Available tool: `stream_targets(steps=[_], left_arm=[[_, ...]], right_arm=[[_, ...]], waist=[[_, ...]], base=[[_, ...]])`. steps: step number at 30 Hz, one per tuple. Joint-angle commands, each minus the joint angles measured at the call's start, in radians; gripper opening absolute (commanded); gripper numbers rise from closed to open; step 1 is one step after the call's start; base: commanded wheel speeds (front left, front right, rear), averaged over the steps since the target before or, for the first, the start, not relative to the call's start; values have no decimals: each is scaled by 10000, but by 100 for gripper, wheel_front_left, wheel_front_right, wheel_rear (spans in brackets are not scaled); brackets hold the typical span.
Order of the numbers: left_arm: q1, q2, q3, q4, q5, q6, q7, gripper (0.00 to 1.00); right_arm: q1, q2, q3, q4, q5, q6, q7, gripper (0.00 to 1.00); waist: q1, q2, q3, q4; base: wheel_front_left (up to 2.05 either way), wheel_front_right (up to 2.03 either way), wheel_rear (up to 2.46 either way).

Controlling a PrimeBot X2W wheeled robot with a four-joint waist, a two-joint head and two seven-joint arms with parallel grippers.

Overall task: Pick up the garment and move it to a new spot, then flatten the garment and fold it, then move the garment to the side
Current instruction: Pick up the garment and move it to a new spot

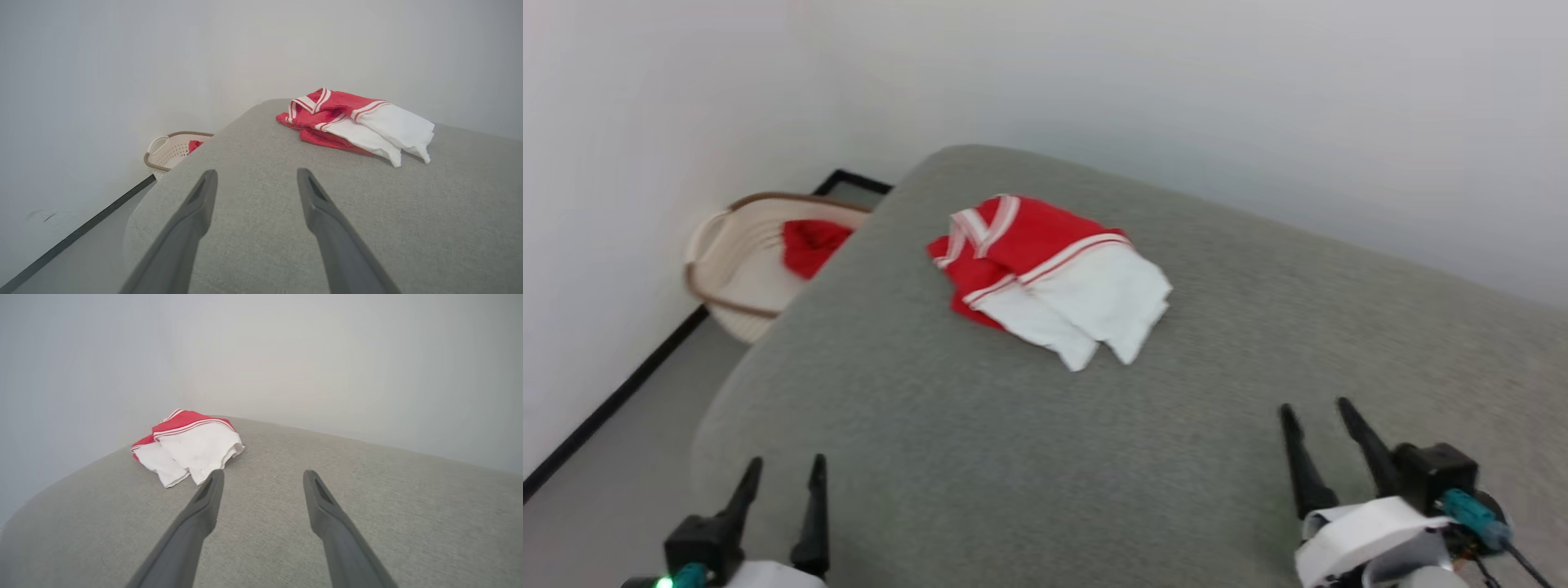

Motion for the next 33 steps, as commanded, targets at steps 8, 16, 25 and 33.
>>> stream_targets(steps=[8, 16, 25, 33], left_arm=[[513, -356, 870, -673, -344, 262, 1, 100], [963, -655, 1393, -1161, -402, 309, 1, 100], [379, -438, 860, -639, -136, -29, 1, 100], [-1727, 829, -591, -29, -530, -164, 1, 100]], right_arm=[[-1265, 186, 1436, 638, 225, 6, -26, 100], [-2028, 247, 2363, 1217, 527, 6, -27, 100], [-1549, 146, 1929, 1041, 459, 6, -28, 100], [-1241, 183, 2020, 271, -225, 6, -28, 100]], waist=[[0, 0, 516, 1266], [0, 0, 707, 1337], [0, 0, 619, 1131], [0, 0, 1398, -608]], base=[[0, 0, 0], [0, 0, 0], [0, 0, 0], [0, 0, 0]])
